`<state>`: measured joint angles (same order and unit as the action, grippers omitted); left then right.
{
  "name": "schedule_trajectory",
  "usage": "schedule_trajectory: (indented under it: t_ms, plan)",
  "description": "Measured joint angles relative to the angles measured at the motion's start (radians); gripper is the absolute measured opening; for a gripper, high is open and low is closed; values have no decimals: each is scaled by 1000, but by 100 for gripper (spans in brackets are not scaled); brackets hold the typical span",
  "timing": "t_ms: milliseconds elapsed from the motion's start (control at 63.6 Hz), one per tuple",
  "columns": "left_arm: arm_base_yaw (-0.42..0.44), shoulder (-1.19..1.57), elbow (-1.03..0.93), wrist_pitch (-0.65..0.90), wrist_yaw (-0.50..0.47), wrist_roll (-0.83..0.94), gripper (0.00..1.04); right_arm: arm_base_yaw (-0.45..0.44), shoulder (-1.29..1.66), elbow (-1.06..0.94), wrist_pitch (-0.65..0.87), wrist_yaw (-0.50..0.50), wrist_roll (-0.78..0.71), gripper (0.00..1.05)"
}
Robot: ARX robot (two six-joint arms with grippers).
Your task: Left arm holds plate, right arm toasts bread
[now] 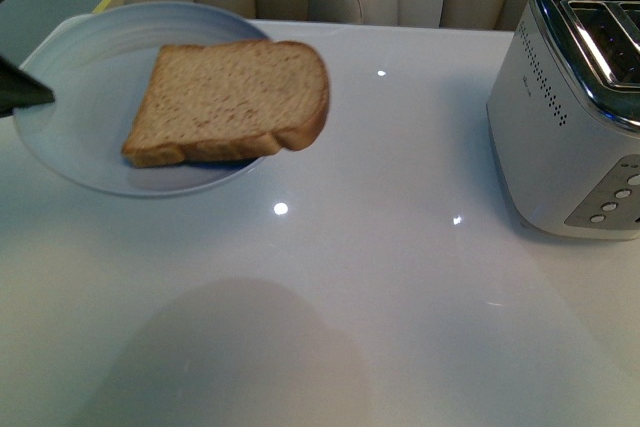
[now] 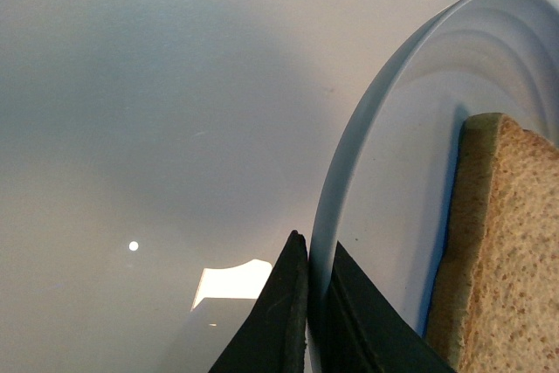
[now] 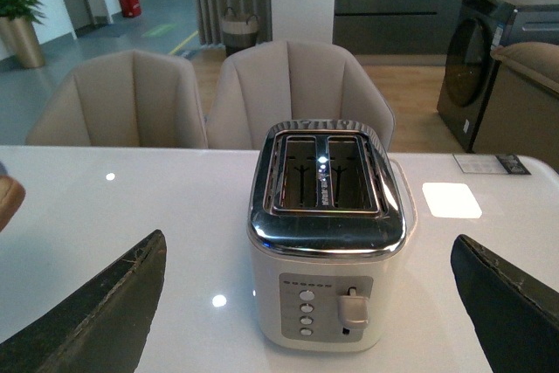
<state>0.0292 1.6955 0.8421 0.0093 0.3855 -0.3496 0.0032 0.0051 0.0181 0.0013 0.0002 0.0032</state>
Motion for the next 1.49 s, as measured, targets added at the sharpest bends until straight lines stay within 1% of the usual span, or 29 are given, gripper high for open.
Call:
schedule_trajectory:
  t_ms: [204, 409, 582, 692, 786, 1116, 1148, 1226, 1289, 1399, 1494]
  plan:
    - [-129, -2, 96, -43, -43, -69, 3, 0, 0, 0, 0, 0, 0, 96]
    - [-228, 1, 169, -93, -72, -137, 3, 0, 0, 0, 0, 0, 0, 96]
    - [-321, 2, 198, -110, -75, -187, 3, 0, 0, 0, 0, 0, 0, 96]
    - [-361, 2, 202, -115, -77, -198, 3, 0, 0, 0, 0, 0, 0, 96]
    - [-375, 2, 202, -117, -84, -200, 3, 0, 0, 0, 0, 0, 0, 96]
    - [-377, 2, 202, -115, -85, -229, 3, 0, 0, 0, 0, 0, 0, 96]
    - [-377, 2, 202, -114, -84, -231, 3, -3, 15, 8, -28, -9, 6, 96]
    - [-378, 2, 202, -114, -81, -239, 3, -22, 203, 137, -351, -60, 48, 96]
    - [-381, 2, 202, -112, -75, -241, 3, -34, 256, 154, -432, -78, 63, 96]
    - [-382, 2, 201, -110, -73, -244, 3, -54, 294, 159, -431, -102, 72, 96]
    - [-382, 2, 201, -107, -72, -248, 3, -90, 358, 181, -356, -130, 72, 96]
